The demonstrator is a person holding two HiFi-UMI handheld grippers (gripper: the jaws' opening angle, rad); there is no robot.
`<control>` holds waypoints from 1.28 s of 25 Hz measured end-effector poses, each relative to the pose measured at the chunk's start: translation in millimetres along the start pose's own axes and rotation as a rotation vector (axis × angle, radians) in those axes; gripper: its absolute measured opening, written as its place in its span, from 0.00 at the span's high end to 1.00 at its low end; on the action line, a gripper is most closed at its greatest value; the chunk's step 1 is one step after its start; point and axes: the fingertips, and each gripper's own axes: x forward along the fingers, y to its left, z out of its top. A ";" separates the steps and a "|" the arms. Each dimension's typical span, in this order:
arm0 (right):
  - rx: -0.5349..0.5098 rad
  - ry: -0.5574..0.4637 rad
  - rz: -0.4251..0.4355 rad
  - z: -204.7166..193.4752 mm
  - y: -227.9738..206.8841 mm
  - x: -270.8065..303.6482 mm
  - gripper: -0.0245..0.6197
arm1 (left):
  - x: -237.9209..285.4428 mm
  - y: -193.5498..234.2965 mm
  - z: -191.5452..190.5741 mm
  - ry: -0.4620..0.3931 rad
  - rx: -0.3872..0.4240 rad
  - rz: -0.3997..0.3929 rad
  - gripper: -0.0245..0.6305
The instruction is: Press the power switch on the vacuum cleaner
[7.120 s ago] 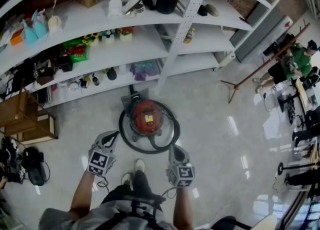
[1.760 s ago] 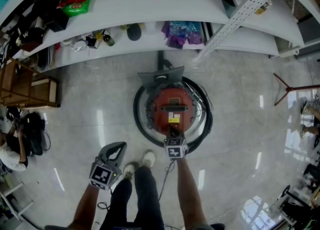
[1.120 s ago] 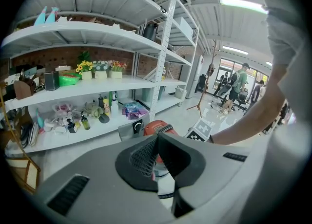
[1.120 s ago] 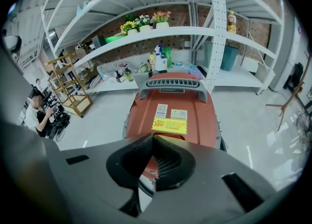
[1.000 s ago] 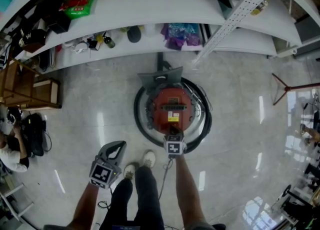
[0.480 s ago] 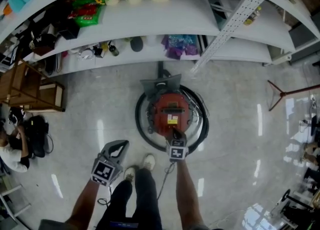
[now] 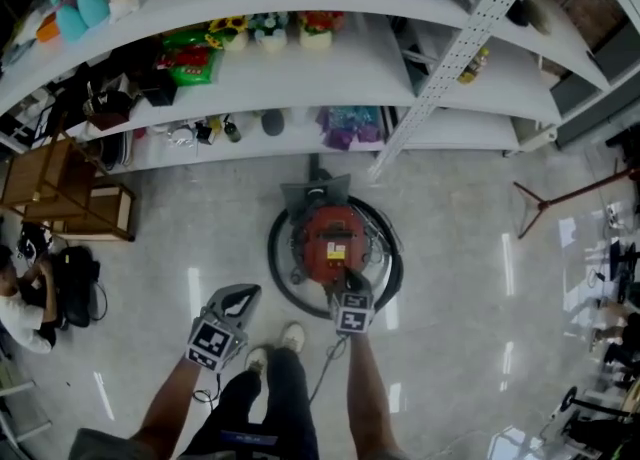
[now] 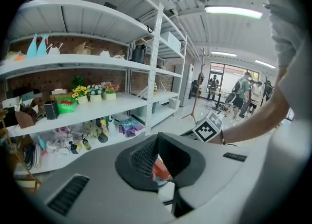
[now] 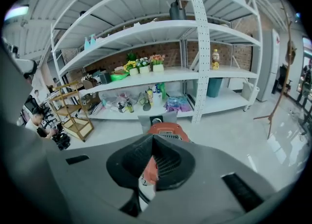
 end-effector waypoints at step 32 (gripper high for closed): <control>-0.041 -0.327 -0.055 159.2 109.7 -254.8 0.94 | -155.1 -15.7 133.1 -0.237 0.136 0.021 0.95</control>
